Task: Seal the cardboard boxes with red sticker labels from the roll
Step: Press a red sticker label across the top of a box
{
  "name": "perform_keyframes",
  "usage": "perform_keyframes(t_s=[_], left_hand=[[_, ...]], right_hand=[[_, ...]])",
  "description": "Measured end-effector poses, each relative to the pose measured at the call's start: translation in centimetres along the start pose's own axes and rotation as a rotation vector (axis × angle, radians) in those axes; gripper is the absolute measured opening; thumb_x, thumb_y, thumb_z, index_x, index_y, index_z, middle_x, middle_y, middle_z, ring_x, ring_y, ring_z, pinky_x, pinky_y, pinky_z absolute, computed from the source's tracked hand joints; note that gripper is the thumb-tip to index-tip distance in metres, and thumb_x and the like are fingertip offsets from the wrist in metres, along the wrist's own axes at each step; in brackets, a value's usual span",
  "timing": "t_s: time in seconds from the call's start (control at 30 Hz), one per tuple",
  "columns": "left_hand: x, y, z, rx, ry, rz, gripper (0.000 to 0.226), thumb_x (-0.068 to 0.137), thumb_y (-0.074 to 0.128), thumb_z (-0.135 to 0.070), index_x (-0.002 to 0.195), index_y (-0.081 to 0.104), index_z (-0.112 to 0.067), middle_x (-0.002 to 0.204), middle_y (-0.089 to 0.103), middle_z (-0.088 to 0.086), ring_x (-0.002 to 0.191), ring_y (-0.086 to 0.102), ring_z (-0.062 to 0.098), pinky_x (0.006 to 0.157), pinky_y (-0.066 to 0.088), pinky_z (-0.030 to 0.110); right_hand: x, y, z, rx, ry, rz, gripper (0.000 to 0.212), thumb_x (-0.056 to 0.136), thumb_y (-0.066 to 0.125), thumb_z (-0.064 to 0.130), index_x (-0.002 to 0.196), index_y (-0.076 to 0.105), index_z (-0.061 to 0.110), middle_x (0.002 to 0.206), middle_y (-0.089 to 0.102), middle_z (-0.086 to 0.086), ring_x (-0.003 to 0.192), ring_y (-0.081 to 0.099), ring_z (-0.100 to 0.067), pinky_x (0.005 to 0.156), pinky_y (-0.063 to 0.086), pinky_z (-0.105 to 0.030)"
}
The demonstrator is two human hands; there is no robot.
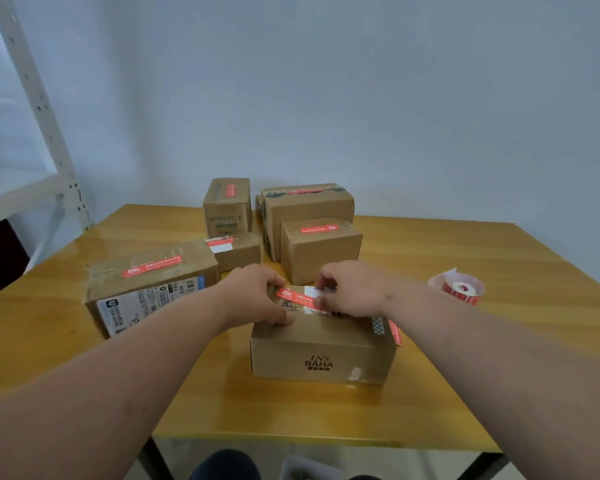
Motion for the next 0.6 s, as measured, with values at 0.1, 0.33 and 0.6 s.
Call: perform_keyframes(t_s=[0.1, 0.33, 0.6], left_hand=[[0.2, -0.1, 0.1, -0.104, -0.016, 0.041, 0.058, 0.077, 0.080, -0.031, 0.129, 0.055, -0.027, 0.112, 0.059, -0.006, 0.098, 0.055, 0.010, 0.069, 0.040, 0.017], [0.4, -0.8, 1.0, -0.206, -0.024, 0.028, 0.030, 0.088, 0.069, -0.016, 0.116, 0.067, -0.027, 0.108, 0.063, -0.006, 0.099, 0.056, 0.009, 0.084, 0.042, 0.025], [1.0, -1.1, 0.8, -0.161, 0.037, 0.007, 0.014, 0.087, 0.070, -0.016, 0.096, 0.070, -0.025, 0.097, 0.067, -0.006, 0.093, 0.060, 0.009, 0.077, 0.046, 0.023]], right_hand=[[0.3, -0.1, 0.3, -0.013, 0.010, 0.031, 0.032, 0.091, 0.063, 0.041, 0.116, 0.058, 0.022, 0.116, 0.059, 0.001, 0.100, 0.053, -0.017, 0.078, 0.041, -0.028], [0.0, -0.3, 0.4, 0.066, 0.016, 0.051, 0.029, 0.092, 0.064, 0.036, 0.116, 0.064, 0.020, 0.114, 0.061, 0.002, 0.098, 0.053, -0.014, 0.080, 0.042, -0.026], [0.0, -0.6, 0.4, 0.153, 0.016, 0.052, 0.023, 0.092, 0.065, 0.029, 0.112, 0.068, 0.017, 0.100, 0.061, 0.004, 0.076, 0.052, -0.004, 0.061, 0.038, -0.018]])
Point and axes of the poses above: each hand's wrist, its own x-axis towards the middle knuckle, its own y-axis out of the palm, z = x × y, the point moved 4 cm from there along x, towards the middle knuckle
